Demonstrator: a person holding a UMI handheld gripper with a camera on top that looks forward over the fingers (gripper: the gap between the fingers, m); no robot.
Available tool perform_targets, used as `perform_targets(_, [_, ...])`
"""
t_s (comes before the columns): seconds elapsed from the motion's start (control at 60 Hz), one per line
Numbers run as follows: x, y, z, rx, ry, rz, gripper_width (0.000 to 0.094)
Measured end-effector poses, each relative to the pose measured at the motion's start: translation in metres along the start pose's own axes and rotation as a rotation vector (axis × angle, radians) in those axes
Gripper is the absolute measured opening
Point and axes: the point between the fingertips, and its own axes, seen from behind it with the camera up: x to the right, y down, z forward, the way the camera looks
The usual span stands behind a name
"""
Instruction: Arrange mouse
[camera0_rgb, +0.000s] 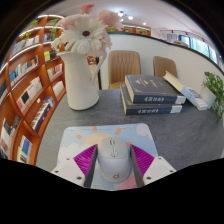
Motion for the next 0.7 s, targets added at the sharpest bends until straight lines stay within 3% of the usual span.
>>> perform_targets(0.067, [0.004, -0.009, -0.012, -0.001, 0.01, 0.006, 0.0827])
perform_targets(0.1, [0.005, -0.016, -0.022, 0.005, 0.011, 0.007, 0.0877])
perform_targets(0.417, [0.03, -0.095, -0.163, 0.166, -0.032, 0.007, 0.0864])
perform_targets(0.7, [0.108, -0.079, -0.255, 0.226, 0.017, -0.025, 0.0863])
